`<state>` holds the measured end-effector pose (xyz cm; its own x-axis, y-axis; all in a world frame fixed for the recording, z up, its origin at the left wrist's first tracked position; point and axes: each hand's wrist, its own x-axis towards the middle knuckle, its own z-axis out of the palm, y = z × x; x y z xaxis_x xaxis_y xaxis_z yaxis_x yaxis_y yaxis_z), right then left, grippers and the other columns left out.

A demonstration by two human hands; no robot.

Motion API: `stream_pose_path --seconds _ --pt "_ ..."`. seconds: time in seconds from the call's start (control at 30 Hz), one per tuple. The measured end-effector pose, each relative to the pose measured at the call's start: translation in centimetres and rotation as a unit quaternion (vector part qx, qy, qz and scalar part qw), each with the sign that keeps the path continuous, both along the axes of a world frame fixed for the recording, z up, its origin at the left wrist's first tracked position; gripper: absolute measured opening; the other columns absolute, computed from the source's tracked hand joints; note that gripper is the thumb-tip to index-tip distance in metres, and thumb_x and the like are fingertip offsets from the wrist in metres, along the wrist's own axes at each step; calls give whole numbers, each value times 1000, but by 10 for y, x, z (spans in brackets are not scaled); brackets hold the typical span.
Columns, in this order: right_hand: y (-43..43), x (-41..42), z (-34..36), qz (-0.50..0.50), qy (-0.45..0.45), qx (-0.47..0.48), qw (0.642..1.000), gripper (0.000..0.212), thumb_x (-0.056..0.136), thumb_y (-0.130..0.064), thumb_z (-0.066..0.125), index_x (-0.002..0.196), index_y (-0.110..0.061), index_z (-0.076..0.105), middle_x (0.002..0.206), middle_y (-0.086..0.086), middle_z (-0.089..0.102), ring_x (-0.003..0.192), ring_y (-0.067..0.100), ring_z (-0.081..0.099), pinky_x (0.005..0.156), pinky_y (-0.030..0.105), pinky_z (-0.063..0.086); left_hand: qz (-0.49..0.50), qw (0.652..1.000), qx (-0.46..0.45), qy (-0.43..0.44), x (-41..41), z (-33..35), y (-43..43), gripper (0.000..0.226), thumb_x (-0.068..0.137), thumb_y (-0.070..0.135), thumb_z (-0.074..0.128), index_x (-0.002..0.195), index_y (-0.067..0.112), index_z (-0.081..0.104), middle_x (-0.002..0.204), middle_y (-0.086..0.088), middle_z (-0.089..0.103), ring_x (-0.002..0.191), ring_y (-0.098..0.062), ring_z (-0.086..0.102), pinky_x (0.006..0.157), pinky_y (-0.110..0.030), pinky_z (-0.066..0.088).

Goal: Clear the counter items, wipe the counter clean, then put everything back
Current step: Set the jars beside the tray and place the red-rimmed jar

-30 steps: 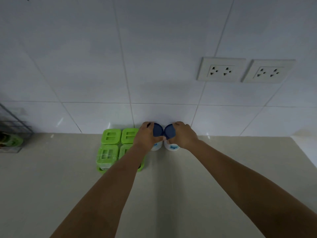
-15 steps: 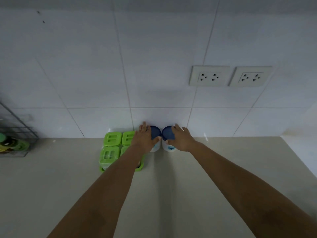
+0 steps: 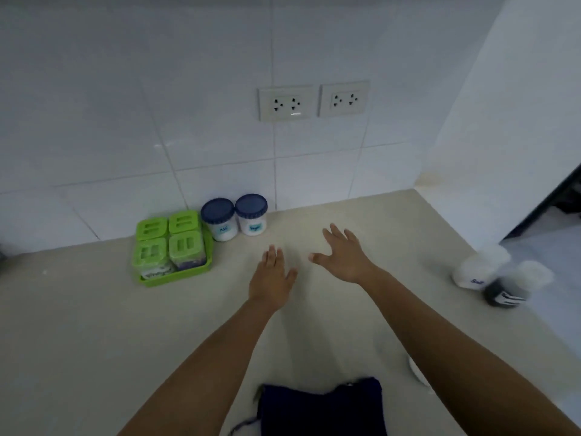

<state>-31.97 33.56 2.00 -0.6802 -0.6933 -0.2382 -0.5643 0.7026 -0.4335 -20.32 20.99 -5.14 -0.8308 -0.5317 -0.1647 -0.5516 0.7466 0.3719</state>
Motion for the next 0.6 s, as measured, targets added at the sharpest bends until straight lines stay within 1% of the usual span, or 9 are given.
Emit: stream_pose_path --seconds 0.13,0.2,0.37,0.5,0.6 --pt "85 13 -2 -56 -31 7 998 81 90 -57 48 153 -19 12 162 -1 -1 148 28 -7 121 46 2 -79 996 22 -26 9 -32 81 63 102 39 22 151 5 1 161 -11 -7 149 -23 -4 120 -31 -2" --pt "120 20 -5 -77 -34 11 996 82 90 -57 50 153 -20 13 162 -1 -1 148 27 -7 121 46 3 -93 995 29 -25 14 -44 114 63 102 39 21 151 6 -1 161 -10 -7 149 -22 -6 120 -32 -5" --pt "187 35 -16 -105 -41 34 993 93 81 -62 58 153 -28 10 162 -2 -5 148 27 -9 121 46 2 -82 996 26 -28 23 -61 164 66 101 44 18 152 7 -4 160 -9 -11 148 -20 -11 119 -33 -10" --pt "217 38 -32 -118 -27 102 987 107 71 -70 63 152 -34 3 161 2 -11 147 34 -9 119 52 1 -62 997 20 -33 24 -68 177 65 101 45 15 151 9 -6 160 -8 -11 148 -20 -11 119 -34 -12" --pt "233 41 -40 -131 -30 112 985 114 67 -68 68 151 -38 -2 161 2 -16 146 38 -8 116 56 0 -60 997 12 -48 25 -72 178 66 100 47 12 151 11 -10 160 -6 -15 147 -19 -15 120 -36 -12"
